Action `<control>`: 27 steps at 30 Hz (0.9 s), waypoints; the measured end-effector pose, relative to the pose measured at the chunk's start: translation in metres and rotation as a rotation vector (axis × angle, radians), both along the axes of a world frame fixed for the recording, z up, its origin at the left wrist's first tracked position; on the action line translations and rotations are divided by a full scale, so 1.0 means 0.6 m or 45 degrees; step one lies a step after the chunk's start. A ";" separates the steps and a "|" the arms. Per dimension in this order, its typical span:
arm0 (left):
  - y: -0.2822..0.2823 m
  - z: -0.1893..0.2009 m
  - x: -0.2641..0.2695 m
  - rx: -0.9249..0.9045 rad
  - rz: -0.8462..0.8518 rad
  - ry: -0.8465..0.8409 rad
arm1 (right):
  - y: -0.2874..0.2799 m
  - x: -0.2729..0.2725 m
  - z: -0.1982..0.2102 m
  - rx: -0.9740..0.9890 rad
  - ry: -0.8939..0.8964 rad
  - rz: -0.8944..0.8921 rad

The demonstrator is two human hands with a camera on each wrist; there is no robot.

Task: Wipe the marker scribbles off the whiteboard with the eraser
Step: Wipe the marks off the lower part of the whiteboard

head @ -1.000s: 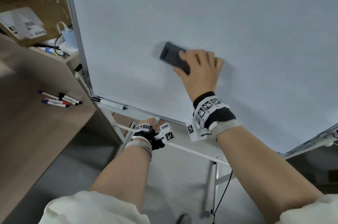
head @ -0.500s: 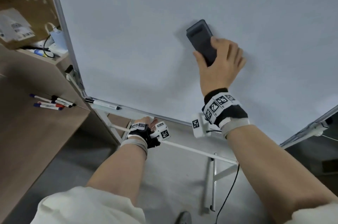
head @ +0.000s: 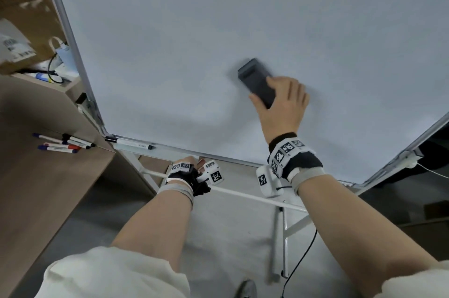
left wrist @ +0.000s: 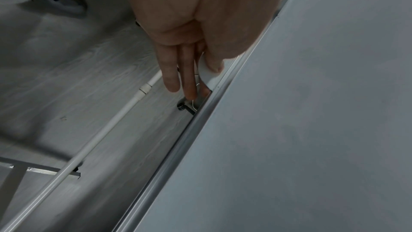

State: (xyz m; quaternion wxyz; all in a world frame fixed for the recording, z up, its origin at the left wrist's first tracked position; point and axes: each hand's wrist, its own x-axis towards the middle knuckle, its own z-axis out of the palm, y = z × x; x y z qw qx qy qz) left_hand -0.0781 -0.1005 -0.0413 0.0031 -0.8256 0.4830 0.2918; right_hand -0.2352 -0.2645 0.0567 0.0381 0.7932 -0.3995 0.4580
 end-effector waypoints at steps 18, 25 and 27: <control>0.034 0.011 0.013 0.040 0.040 -0.022 | 0.087 0.036 -0.027 0.306 0.148 0.334; 0.067 -0.062 0.090 -0.051 0.662 0.588 | 0.159 0.112 -0.064 0.241 0.201 0.320; 0.073 -0.094 0.103 -0.271 1.119 0.940 | 0.174 0.132 -0.080 0.255 0.230 0.309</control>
